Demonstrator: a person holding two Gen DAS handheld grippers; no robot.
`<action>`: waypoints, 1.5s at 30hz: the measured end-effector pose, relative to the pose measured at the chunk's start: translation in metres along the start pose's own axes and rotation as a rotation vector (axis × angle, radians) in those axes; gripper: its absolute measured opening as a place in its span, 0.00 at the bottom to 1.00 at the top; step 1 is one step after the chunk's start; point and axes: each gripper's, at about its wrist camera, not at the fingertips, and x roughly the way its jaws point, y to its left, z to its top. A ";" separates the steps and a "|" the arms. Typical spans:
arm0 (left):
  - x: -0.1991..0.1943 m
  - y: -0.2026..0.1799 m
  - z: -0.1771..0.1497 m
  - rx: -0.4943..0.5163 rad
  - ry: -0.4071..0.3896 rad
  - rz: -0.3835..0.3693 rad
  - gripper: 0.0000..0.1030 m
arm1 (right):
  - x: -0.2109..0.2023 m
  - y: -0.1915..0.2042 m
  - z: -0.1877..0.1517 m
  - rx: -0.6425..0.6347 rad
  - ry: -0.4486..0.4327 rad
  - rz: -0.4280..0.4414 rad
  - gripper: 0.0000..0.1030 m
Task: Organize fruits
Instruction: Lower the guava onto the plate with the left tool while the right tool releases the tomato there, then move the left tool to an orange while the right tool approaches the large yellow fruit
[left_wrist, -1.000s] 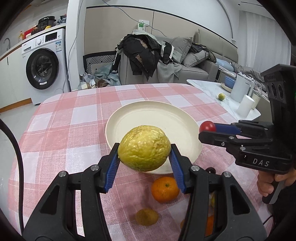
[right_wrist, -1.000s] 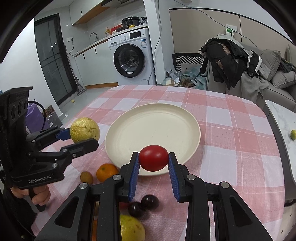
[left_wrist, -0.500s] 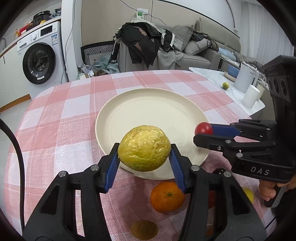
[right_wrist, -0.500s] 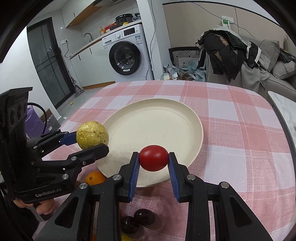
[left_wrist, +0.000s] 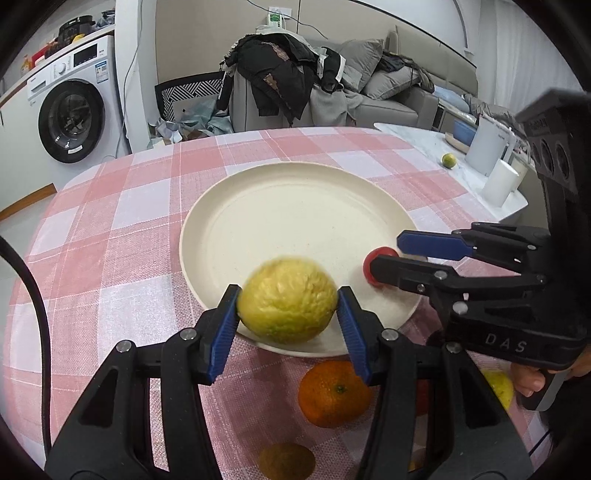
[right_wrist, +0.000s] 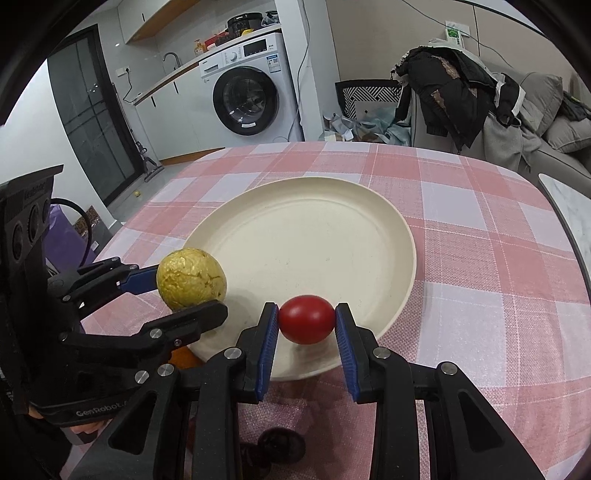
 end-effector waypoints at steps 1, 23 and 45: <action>-0.004 0.001 0.000 -0.004 -0.009 -0.003 0.49 | 0.000 0.001 0.000 -0.002 -0.002 -0.009 0.32; -0.127 -0.002 -0.054 -0.009 -0.160 0.090 0.99 | -0.091 0.020 -0.040 -0.069 -0.141 0.007 1.00; -0.143 -0.036 -0.078 0.055 -0.119 0.015 0.99 | -0.091 0.028 -0.079 -0.103 -0.049 -0.052 1.00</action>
